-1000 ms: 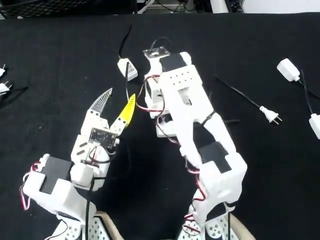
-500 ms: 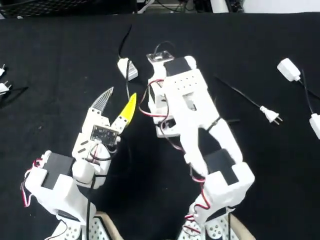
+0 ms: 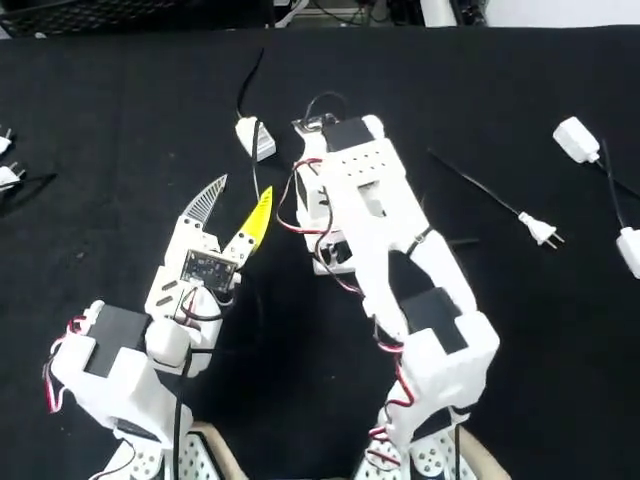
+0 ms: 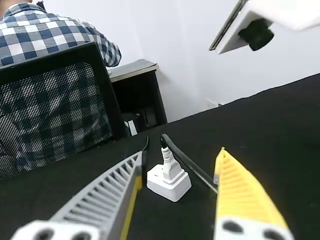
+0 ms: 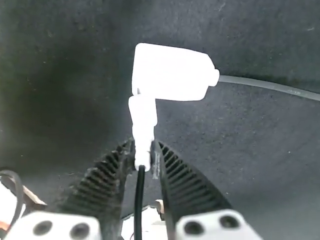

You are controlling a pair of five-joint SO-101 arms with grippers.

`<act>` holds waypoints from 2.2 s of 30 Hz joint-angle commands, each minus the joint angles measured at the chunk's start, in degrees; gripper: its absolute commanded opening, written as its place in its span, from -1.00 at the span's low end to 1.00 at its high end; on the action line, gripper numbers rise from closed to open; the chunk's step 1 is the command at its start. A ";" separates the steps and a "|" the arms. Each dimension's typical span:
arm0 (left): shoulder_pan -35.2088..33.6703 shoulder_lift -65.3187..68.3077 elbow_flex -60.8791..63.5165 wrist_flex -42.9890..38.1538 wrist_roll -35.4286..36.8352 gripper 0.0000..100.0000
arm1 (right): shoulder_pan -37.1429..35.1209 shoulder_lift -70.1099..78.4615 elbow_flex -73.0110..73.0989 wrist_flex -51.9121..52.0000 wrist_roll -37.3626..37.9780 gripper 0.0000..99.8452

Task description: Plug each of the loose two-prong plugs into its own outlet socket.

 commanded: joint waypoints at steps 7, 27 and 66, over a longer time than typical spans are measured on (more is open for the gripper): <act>0.22 -0.18 -1.54 0.00 0.18 -0.52 | 0.79 -0.40 -2.33 0.62 0.09 -0.98; 1.01 -0.09 -1.19 0.00 0.09 -0.52 | 2.90 1.71 -4.62 -0.97 0.00 -0.98; 1.01 0.18 -1.54 0.00 0.09 -0.52 | 0.00 -4.26 -4.00 1.14 -0.62 -0.98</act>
